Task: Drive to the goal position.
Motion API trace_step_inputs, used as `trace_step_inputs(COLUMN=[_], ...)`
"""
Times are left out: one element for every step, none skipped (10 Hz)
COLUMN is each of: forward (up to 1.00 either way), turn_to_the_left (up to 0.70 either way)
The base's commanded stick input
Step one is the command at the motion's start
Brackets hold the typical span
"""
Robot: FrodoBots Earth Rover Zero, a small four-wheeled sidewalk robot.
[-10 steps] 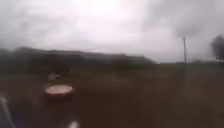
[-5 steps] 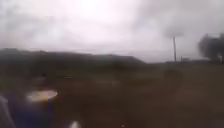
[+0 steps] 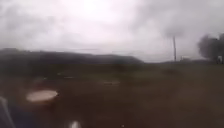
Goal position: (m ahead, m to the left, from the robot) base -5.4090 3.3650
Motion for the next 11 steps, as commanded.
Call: trace_step_inputs(forward=[0.0, 0.0, 0.0, 0.0, 0.0, 0.0, 0.0, 0.0, 0.0, 0.0, 0.0], turn_to_the_left=[-0.7, -0.7, -0.7, -0.7, -0.7, -0.7, -0.7, -0.7, -0.7, -0.7, -0.7])
